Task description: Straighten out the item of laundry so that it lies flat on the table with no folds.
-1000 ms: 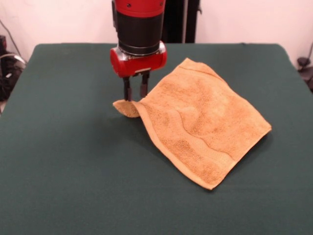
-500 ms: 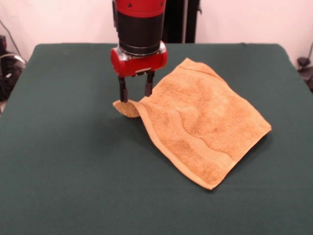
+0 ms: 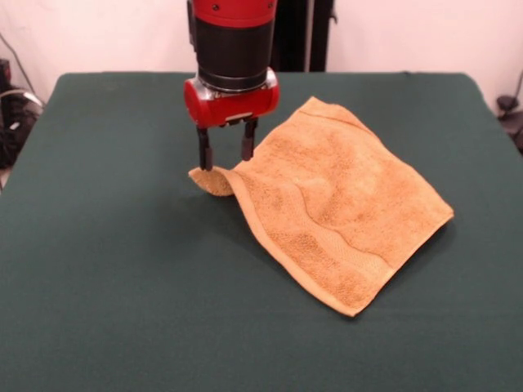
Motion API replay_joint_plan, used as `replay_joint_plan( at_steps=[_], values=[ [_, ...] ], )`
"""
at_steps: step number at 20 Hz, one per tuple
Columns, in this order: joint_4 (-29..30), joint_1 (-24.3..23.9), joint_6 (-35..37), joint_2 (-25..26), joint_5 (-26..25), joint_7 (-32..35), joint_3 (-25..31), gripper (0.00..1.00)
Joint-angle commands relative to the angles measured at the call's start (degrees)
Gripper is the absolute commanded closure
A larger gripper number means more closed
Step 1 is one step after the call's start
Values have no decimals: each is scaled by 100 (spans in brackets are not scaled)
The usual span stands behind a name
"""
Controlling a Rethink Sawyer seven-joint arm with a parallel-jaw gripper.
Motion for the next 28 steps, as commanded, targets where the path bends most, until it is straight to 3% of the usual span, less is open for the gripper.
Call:
replay_joint_plan(
  at_steps=[1,15,28],
  values=[
    [59,56,-19,379,-253,-874,93,0],
    [-58,-18,-453,729,-559,-933,89,0],
    [-355,51,-289,938,-740,-931,198,0]
  ],
)
